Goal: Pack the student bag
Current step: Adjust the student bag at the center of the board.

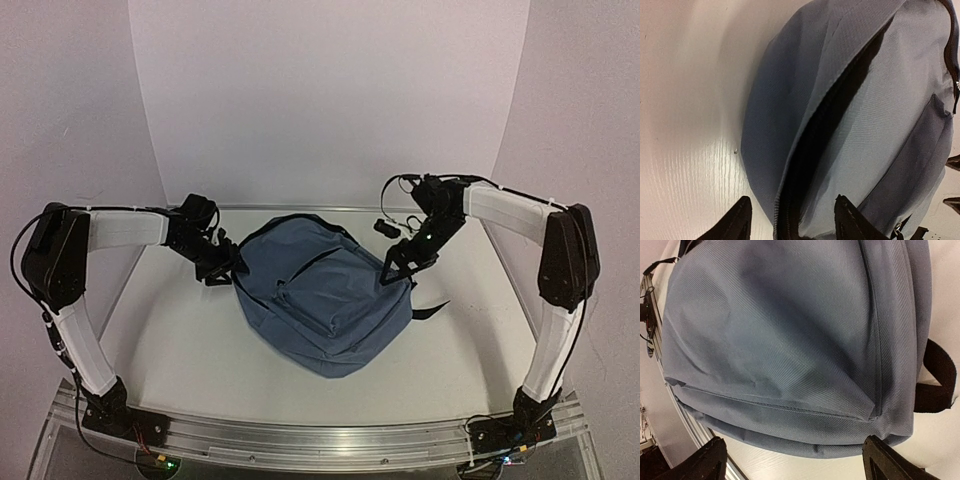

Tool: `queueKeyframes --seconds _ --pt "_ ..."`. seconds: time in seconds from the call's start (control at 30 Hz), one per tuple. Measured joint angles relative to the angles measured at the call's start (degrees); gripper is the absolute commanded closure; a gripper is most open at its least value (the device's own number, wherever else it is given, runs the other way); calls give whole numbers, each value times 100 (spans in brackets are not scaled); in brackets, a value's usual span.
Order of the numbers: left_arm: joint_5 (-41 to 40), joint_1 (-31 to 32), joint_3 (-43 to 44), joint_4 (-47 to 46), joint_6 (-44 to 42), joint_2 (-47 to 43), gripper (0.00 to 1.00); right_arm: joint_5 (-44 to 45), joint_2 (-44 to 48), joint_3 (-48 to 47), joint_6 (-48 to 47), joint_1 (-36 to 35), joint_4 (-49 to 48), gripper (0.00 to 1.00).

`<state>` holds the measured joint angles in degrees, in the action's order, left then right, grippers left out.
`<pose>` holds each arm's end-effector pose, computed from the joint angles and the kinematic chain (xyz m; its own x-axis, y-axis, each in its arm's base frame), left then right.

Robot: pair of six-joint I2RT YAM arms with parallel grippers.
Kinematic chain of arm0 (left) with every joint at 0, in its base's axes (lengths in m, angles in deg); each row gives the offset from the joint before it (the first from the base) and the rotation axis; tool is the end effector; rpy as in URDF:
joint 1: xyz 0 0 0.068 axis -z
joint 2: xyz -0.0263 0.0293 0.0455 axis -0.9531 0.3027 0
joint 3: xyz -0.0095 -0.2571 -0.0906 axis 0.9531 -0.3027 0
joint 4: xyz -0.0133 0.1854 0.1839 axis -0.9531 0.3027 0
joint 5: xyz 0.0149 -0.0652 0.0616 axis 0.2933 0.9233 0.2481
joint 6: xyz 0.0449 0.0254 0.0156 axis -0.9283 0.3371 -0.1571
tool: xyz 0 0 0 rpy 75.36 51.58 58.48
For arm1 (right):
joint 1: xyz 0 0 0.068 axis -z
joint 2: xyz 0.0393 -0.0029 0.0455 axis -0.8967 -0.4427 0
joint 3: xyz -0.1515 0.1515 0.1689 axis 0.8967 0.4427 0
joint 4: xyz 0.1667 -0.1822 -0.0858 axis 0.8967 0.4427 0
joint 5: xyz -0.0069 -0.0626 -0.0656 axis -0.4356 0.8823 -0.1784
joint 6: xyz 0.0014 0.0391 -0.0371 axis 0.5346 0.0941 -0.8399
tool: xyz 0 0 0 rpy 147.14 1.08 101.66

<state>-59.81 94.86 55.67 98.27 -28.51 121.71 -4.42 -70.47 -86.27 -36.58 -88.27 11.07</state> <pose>0.3325 -0.1513 0.1962 -0.9509 -0.2366 -0.1997 -0.0900 0.8283 -0.5531 0.3457 0.1809 0.2439 -0.6712 -0.6025 -0.4318 -0.7394 0.5032 0.4473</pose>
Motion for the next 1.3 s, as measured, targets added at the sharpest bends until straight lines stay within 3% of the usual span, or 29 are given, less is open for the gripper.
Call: queueKeyframes --seconds 0.2,0.33,0.43,0.6,0.67,0.83,0.93,1.0,1.03,1.1,1.2,1.3 --pt "-149 20 -34 148 155 -22 42 -43 -372 -1011 -73 136 -20 7" --pt "-172 20 524 431 5 374 51 35 -557 -1119 -187 211 19 7" --pt "-17 20 883 330 -114 722 64 66 -978 -1563 -198 240 75 8" --pt "256 18 913 259 -92 822 96 -43 -1673 -2148 -121 240 -67 13" --pt "372 26 1066 318 -101 910 100 -95 -1742 -2118 -113 240 -54 15" --pt "218 285 1600 672 -524 1159 100 81 -1837 -2146 -46 240 -140 27" --pt "-94 778 1798 974 -939 1214 100 347 -2090 -2421 51 237 -381 46" --pt "-186 1239 1716 1095 -1116 1198 96 476 -2362 -2750 117 221 -481 66" --pt "-187 1481 1627 1127 -1172 1179 88 538 -2529 -2958 134 207 -511 71" --pt "72 1866 1256 1010 -1174 969 72 519 -2806 -3342 165 174 -446 73" --pt "590 2357 534 886 -1095 348 47 401 -3193 -4026 196 75 -537 62" --pt "628 2390 148 903 -973 -432 33 147 -3299 -4388 253 -59 -737 36"
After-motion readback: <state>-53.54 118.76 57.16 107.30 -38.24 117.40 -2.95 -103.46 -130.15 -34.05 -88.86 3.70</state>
